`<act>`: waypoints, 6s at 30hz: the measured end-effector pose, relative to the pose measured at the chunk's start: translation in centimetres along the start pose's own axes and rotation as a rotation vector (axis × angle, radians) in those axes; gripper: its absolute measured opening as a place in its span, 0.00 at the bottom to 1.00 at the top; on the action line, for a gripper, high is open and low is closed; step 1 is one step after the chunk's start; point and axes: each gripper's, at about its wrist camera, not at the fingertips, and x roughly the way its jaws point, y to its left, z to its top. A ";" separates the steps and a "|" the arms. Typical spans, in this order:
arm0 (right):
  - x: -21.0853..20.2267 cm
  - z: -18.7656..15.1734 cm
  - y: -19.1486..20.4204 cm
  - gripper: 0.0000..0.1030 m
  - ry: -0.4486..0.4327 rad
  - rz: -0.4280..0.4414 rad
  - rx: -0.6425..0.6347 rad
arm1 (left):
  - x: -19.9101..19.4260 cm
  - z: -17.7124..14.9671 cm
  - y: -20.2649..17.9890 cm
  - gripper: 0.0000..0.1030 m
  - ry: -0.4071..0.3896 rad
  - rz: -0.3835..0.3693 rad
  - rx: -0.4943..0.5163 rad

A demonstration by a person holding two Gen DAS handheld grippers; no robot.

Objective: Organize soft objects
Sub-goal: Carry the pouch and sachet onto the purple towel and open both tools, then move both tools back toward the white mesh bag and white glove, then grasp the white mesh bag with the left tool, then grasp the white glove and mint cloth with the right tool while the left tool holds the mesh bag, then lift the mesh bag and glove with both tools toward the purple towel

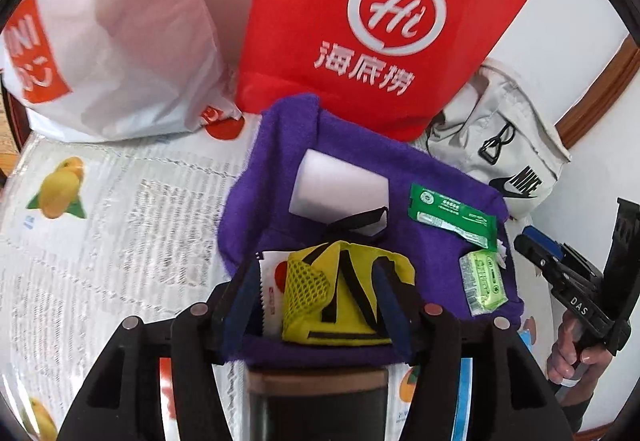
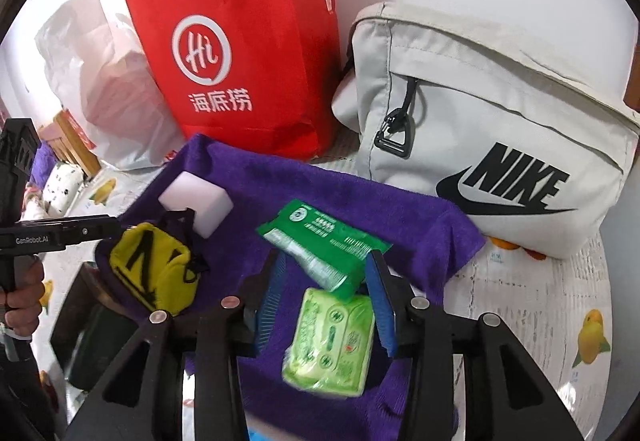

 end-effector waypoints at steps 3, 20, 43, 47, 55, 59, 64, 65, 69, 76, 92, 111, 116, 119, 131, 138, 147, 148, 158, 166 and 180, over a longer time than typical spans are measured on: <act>-1.6 -0.6 0.6 0.49 -0.010 0.009 0.009 | -1.9 -0.6 0.0 0.54 -0.039 -0.001 0.000; -11.2 -10.3 8.8 0.58 -0.009 0.104 -0.103 | -9.5 -10.3 0.3 0.56 0.001 0.028 0.039; -12.1 -21.8 10.7 0.59 0.092 0.128 0.041 | -6.2 -20.0 3.7 0.79 0.039 -0.077 -0.043; -12.6 -22.4 10.8 0.59 0.081 0.132 0.062 | -5.9 -20.1 3.0 0.45 0.048 -0.102 -0.004; -12.8 -22.6 11.5 0.59 0.082 0.122 0.046 | -7.9 -20.4 3.3 0.06 0.015 -0.144 0.017; -12.9 -22.7 11.9 0.59 0.080 0.127 0.041 | -9.2 -20.5 4.7 0.06 -0.007 -0.102 0.007; -12.8 -22.8 12.4 0.59 0.085 0.123 0.029 | -9.1 -21.0 6.8 0.06 0.018 0.028 0.017; -12.6 -22.8 12.4 0.59 0.089 0.122 0.026 | -8.8 -21.2 7.0 0.06 0.028 0.052 0.028; -12.3 -22.9 12.7 0.59 0.098 0.119 0.019 | -8.5 -21.7 6.7 0.26 0.018 0.027 0.057; -12.1 -22.9 13.0 0.59 0.103 0.104 0.011 | -7.6 -22.3 4.2 0.55 -0.027 0.077 0.179; -10.6 -22.0 15.2 0.59 0.123 0.093 -0.059 | -8.8 -22.6 5.9 0.04 -0.075 0.128 0.200; -5.5 -20.8 19.4 0.09 0.107 0.127 -0.124 | -8.6 -22.2 8.6 0.06 -0.082 0.068 0.080; -7.3 -22.1 18.6 0.09 0.132 0.202 -0.116 | -8.7 -22.3 8.4 0.06 -0.083 0.074 0.077; -9.1 -23.2 18.1 0.09 0.121 0.201 -0.129 | -9.0 -22.6 8.1 0.11 -0.075 0.061 0.076; -14.2 -27.1 12.0 0.09 0.092 0.088 -0.013 | -9.1 -24.8 4.2 0.81 -0.037 0.082 0.180; -15.2 -29.2 11.3 0.09 0.122 0.152 -0.015 | -7.7 -25.8 1.3 0.91 -0.066 0.241 0.270; -18.4 -30.8 10.0 0.08 0.055 0.141 0.014 | -8.9 -25.5 1.7 0.11 -0.088 0.213 0.243; -18.9 -30.8 9.9 0.08 0.037 0.128 0.011 | -9.2 -25.4 2.0 0.08 -0.083 0.195 0.227; -20.4 -29.0 8.0 0.08 -0.018 0.028 0.069 | -12.3 -25.2 1.2 0.07 -0.095 0.086 0.193; -21.7 -26.5 8.3 0.08 -0.077 0.038 0.060 | -13.9 -23.0 0.8 0.07 -0.109 0.022 0.143; -21.0 -19.6 8.9 0.08 -0.140 0.081 0.036 | -14.9 -17.5 -0.9 0.07 -0.120 -0.046 0.132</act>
